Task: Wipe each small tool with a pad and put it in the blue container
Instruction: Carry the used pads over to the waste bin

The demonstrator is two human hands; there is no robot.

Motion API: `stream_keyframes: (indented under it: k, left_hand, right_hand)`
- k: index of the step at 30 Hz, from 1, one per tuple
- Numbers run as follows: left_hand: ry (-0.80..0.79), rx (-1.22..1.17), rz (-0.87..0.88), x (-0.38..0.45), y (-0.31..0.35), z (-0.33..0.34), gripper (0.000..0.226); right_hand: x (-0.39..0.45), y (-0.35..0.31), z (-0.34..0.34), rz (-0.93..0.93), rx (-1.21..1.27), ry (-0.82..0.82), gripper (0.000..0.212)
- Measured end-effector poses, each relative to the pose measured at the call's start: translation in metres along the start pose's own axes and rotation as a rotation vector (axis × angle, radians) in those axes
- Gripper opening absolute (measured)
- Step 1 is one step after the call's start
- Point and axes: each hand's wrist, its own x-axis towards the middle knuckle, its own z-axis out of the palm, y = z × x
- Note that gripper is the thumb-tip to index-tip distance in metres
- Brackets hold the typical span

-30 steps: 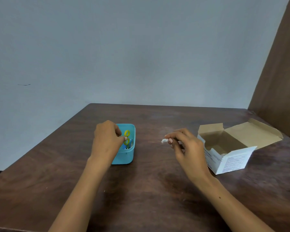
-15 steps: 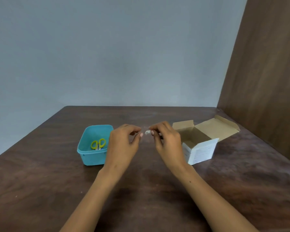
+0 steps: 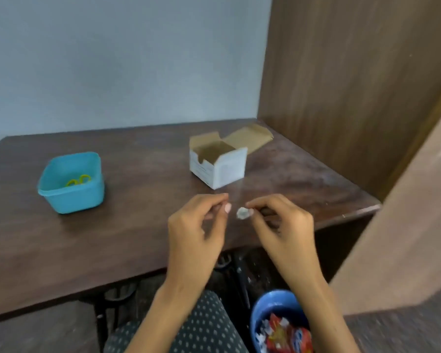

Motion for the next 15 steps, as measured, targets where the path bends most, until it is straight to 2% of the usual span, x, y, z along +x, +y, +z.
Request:
stream_keyframes:
  k: [4,7,10,15]
  left_hand:
    - [-0.165,-0.126,0.016,-0.052,0.015,0.048,0.018]
    - [-0.299,-0.143,-0.045,-0.085,0.000,0.089,0.018]
    - [-0.425,-0.125,-0.148,-0.113,-0.027,0.129,0.017]
    - [-0.542,-0.011,-0.342,-0.137,-0.060,0.173,0.022]
  right_hand:
    - [-0.062,0.021,-0.048,0.192,-0.079,0.131,0.010]
    - [-0.102,0.058,-0.062,0.343,-0.232,0.172,0.013]
    - [-0.133,0.109,-0.056,0.534,-0.389,0.172,0.013]
    - [-0.169,0.180,-0.031,0.905,-0.502,0.174,0.015]
